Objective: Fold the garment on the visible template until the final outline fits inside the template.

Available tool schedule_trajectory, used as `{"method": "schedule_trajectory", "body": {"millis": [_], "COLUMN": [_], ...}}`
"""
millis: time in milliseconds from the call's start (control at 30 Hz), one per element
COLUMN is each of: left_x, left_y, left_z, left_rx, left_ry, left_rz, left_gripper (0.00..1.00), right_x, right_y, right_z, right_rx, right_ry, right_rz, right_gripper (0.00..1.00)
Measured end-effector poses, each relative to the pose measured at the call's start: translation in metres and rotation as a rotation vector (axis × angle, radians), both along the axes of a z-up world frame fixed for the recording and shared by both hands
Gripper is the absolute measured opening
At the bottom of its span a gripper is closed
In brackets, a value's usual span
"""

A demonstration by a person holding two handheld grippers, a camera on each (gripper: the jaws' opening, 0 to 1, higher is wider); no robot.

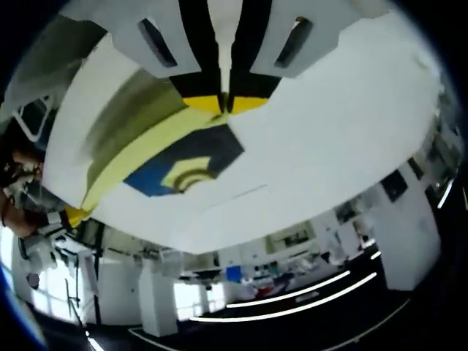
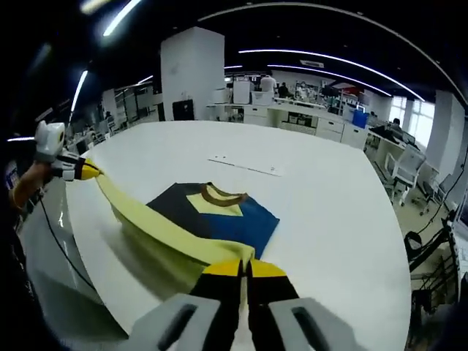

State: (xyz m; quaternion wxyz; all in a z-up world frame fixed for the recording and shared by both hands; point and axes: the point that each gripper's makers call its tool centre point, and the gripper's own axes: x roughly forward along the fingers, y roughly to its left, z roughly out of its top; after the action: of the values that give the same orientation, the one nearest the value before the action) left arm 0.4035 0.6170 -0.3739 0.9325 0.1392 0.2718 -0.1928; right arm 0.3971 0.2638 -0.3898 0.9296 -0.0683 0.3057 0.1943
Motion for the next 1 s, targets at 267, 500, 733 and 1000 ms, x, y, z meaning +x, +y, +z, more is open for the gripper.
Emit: {"method": "schedule_trajectory", "body": {"millis": [267, 500, 733, 1000], "left_x": [0.038, 0.069, 0.101, 0.141], "left_y": [-0.002, 0.000, 0.000, -0.006], "left_z": [0.013, 0.018, 0.014, 0.001], "left_rx": [-0.039, -0.084, -0.146, -0.154], "left_ry": [-0.050, -0.085, -0.101, -0.128], "left_rz": [0.056, 0.122, 0.182, 0.231], "left_gripper": [0.00, 0.00, 0.00, 0.00], "right_x": [0.042, 0.072, 0.104, 0.133], "right_y": [-0.001, -0.001, -0.003, -0.007], "right_z": [0.010, 0.015, 0.010, -0.010], "right_rx": [0.019, 0.049, 0.066, 0.055], "right_ry": [-0.058, -0.096, -0.112, -0.114], "right_rz": [-0.058, -0.093, -0.127, -0.174], "right_gripper": [0.00, 0.00, 0.00, 0.00]}}
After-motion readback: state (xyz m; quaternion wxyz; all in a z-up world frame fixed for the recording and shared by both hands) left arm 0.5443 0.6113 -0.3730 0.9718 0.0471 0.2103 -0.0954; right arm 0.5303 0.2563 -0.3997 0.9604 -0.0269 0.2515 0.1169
